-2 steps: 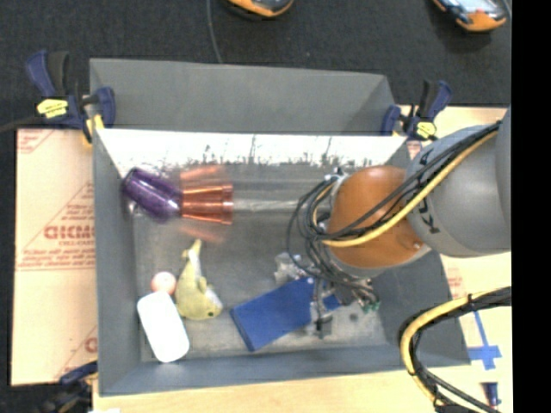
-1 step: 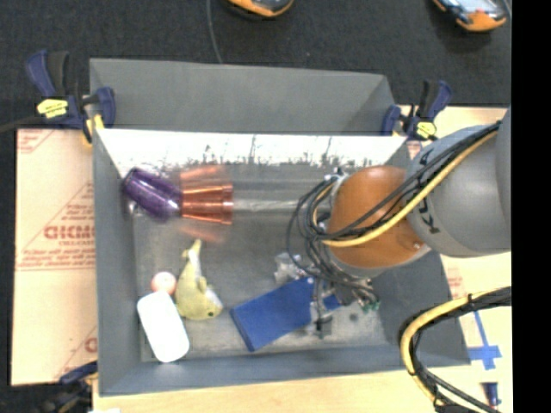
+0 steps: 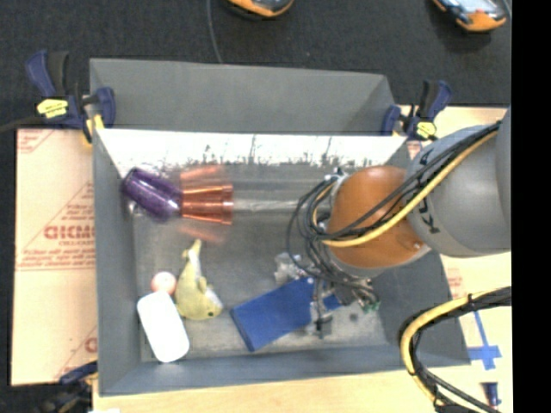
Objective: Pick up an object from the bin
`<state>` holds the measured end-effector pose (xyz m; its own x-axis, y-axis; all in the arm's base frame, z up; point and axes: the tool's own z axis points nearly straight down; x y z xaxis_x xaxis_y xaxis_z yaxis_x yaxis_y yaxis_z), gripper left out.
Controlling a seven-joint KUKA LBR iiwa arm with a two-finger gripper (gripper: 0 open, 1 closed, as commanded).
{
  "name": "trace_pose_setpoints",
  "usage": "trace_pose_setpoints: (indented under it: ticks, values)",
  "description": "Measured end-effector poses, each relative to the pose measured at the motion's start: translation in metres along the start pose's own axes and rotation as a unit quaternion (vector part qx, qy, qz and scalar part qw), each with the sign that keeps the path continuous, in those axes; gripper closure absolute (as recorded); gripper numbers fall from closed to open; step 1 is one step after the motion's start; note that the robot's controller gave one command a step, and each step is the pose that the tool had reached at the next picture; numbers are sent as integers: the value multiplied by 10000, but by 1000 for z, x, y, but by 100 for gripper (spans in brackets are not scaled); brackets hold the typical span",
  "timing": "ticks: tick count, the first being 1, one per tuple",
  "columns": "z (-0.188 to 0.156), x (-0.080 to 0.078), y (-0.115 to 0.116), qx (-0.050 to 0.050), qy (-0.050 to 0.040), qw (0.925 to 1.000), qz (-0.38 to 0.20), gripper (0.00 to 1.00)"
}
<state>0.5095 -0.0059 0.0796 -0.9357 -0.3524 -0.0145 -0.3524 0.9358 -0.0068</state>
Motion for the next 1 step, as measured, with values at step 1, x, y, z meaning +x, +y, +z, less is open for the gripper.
trace_pose_setpoints:
  ticks: [1]
  values:
    - [0,0,0,0,0,10000,-2,100]
